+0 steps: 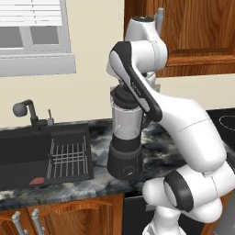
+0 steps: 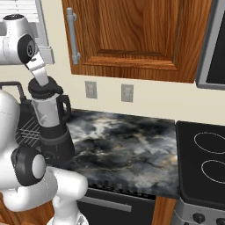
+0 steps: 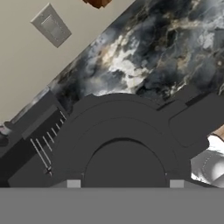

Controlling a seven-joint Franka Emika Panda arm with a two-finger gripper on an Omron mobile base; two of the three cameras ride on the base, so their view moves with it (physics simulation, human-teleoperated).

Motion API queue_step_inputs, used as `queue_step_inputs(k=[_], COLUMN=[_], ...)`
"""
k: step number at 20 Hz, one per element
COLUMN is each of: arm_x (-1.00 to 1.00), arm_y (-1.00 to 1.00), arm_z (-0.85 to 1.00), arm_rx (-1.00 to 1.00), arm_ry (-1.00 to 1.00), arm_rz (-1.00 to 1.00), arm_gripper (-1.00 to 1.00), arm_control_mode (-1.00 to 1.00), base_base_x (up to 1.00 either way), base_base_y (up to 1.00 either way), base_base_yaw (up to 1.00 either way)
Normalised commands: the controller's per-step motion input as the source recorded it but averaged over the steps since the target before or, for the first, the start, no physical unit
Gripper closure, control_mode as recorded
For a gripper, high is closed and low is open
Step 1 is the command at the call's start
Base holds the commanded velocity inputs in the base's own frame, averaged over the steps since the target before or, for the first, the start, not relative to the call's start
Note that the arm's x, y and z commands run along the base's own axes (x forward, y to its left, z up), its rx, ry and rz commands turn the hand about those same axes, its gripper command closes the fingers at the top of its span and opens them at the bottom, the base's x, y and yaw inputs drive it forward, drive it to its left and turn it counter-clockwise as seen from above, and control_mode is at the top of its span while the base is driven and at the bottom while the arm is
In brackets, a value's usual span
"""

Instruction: Grab the onion and garlic from the fridge, place them in the blender, close the lid, and turn on the blender to create a marinade.

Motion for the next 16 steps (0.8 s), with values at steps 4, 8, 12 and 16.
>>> queue_step_inputs(k=[4, 8, 12, 16], arm_x=[0.06, 0.01, 0.0, 0.01], arm_y=[0.13, 0.11, 0.02, 0.0], arm_z=[-0.08, -0.16, -0.08, -0.04], arm_rx=[0.0, -0.01, -0.03, -0.06], arm_ry=[0.1, 0.09, 0.02, -0.02], arm_rz=[0.0, 0.0, 0.0, 0.0], arm_gripper=[1.0, 1.0, 1.0, 1.0], arm_control_mode=[-1.0, -1.0, -1.0, -1.0], base_base_x=[0.0, 0.0, 0.0, 0.0], base_base_y=[0.0, 0.0, 0.0, 0.0], base_base_yaw=[0.0, 0.0, 0.0, 0.0])
